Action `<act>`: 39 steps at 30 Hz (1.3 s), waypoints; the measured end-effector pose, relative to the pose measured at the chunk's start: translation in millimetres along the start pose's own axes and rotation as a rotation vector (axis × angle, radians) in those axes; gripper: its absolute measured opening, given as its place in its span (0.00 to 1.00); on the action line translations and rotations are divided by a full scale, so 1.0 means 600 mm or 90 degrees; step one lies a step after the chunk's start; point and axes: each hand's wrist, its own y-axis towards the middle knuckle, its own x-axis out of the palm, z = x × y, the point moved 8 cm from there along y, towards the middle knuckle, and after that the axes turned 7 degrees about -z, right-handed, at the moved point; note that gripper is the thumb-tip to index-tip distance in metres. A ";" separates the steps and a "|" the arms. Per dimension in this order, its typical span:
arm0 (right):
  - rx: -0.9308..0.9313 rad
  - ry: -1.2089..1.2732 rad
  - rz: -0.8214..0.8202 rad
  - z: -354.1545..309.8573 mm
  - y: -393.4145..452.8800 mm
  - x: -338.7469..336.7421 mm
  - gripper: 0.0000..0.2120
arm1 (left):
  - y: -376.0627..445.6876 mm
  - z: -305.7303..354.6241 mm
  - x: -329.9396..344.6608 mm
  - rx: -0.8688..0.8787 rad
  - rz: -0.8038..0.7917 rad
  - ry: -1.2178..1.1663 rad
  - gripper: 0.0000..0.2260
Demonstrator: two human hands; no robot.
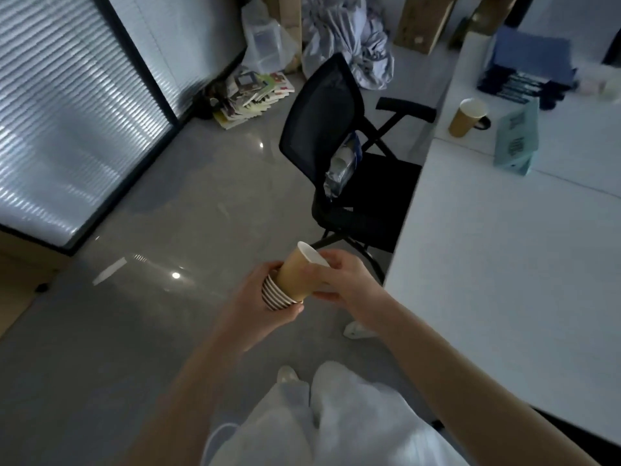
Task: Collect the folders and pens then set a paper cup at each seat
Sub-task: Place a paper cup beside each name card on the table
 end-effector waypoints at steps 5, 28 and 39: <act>-0.025 0.033 0.058 -0.037 0.033 -0.032 0.36 | 0.093 0.021 -0.003 0.033 -0.086 0.001 0.27; 0.048 0.174 0.073 -0.145 0.247 -0.294 0.17 | 0.514 0.131 0.130 0.110 -0.335 -0.027 0.42; 0.072 0.570 0.117 -0.128 0.425 -0.407 0.19 | 0.806 0.117 0.201 -0.038 -0.351 -0.120 0.21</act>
